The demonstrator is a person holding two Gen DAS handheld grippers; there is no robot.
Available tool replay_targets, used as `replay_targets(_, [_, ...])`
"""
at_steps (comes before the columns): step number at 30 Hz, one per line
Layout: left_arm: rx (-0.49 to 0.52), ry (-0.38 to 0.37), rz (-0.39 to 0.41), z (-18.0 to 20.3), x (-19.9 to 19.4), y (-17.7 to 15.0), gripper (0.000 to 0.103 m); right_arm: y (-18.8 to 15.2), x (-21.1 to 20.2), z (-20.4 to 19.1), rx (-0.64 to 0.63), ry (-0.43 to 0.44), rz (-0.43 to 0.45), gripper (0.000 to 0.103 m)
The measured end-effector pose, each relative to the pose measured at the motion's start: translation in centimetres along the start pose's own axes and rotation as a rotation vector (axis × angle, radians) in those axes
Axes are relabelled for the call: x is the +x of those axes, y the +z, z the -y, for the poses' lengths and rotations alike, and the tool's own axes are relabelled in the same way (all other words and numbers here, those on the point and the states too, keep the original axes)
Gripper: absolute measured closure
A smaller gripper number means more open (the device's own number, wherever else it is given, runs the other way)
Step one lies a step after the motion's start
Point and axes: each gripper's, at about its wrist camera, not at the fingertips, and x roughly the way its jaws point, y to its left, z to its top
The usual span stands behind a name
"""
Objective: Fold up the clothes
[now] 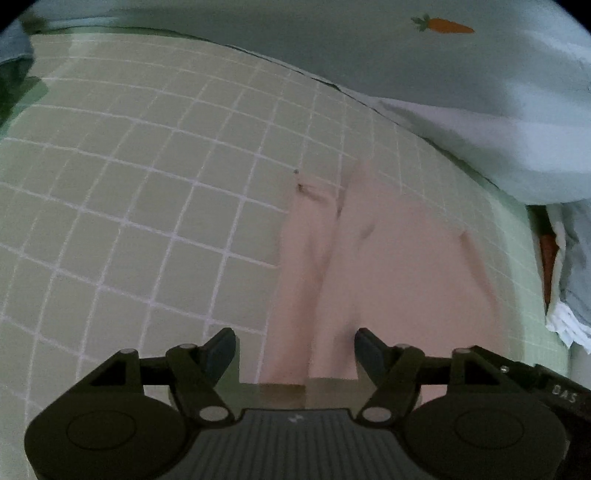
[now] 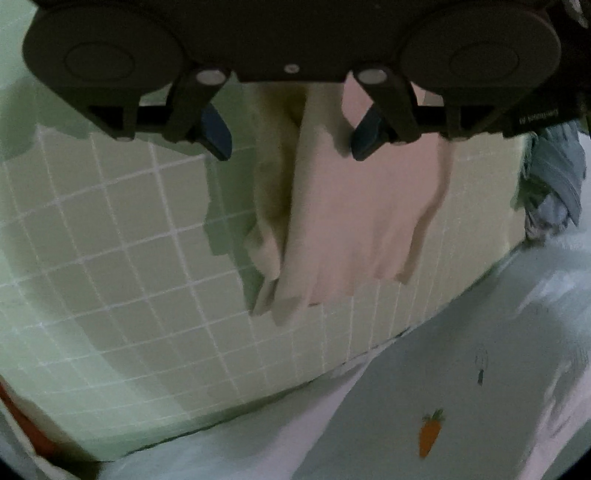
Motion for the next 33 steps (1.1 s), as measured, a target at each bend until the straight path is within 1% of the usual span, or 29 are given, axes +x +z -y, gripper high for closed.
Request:
replay_targets(3, [0.008, -0.035, -0.011, 0.0, 0.8, 0.4, 0.032, -0.1, 0.8, -1.4, -0.032, -0.002, -0.002, 0.029])
replay_targets(5, [0.011, -0.063, -0.013, 0.1, 1.2, 0.6, 0.034, -0.1, 1.4, -2.4, -0.055, -0.027, -0.008, 0.026])
replay_targets(6, [0.015, -0.074, -0.013, 0.2, 1.3, 0.5, 0.035, -0.1, 1.7, -2.8, -0.067, -0.039, -0.010, 0.026])
replay_targets(7, [0.019, -0.085, -0.012, 0.3, 1.4, 0.4, 0.040, -0.1, 2.0, -3.3, -0.082, -0.049, -0.010, 0.025])
replay_targets(8, [0.022, -0.098, -0.012, 0.4, 1.5, 0.3, 0.051, -0.3, 1.9, -3.7, -0.099, -0.054, -0.010, 0.029])
replay_targets(9, [0.020, -0.125, -0.015, 0.2, 1.4, 0.1, 0.058, -0.5, 1.8, -4.1, -0.118, -0.054, -0.010, 0.035])
replay_targets(10, [0.018, -0.151, -0.019, 0.0, 1.4, -0.2, 0.070, -0.7, 1.6, -4.5, -0.137, -0.053, -0.009, 0.047])
replay_targets(11, [0.016, -0.177, -0.022, -0.1, 1.3, -0.4, 0.077, -1.0, 1.4, -4.9, -0.155, -0.053, -0.007, 0.057])
replay_targets(12, [0.019, -0.194, -0.020, -0.2, 1.1, -0.7, 0.081, -1.4, 0.7, -5.1, -0.165, -0.057, 0.000, 0.063])
replay_targets(13, [0.022, -0.209, -0.018, -0.2, 0.9, -0.9, 0.085, -1.7, 0.3, -5.3, -0.173, -0.064, 0.006, 0.072])
replay_targets(14, [0.035, -0.215, -0.022, -0.1, 0.6, -1.2, 0.086, -2.1, -0.1, -5.6, -0.178, -0.072, 0.013, 0.077])
replay_targets(16, [0.059, -0.231, -0.028, 0.1, 0.1, -1.9, 0.087, -2.8, -0.8, -6.1, -0.165, -0.092, 0.022, 0.078])
replay_targets(19, [0.087, -0.259, -0.051, -0.3, -1.1, -3.5, 0.087, -4.9, -2.5, -6.8, -0.173, -0.132, 0.042, 0.079])
replay_targets(22, [0.135, -0.277, -0.077, 0.0, -1.3, -4.8, 0.087, -7.1, -3.9, -7.2, -0.168, -0.181, 0.055, 0.079])
replay_targets(25, [0.195, -0.293, -0.112, 0.9, -1.1, -6.1, 0.087, -9.2, -5.3, -6.5, -0.145, -0.227, 0.059, 0.079])
replay_targets(27, [0.245, -0.307, -0.139, 2.1, -0.9, -6.4, 0.087, -10.5, -6.4, -5.7, -0.118, -0.253, 0.063, 0.079])
replay_targets(29, [0.292, -0.317, -0.160, 3.5, -0.6, -7.3, 0.087, -11.7, -7.7, -4.7, -0.086, -0.275, 0.073, 0.079])
replay_targets(32, [0.350, -0.316, -0.169, 6.2, -0.6, -8.6, 0.087, -12.8, -9.5, -2.1, -0.015, -0.283, 0.096, 0.079])
replay_targets(33, [0.369, -0.313, -0.165, 7.2, -0.7, -8.9, 0.087, -12.4, -10.0, -1.0, -0.013, -0.271, 0.104, 0.079])
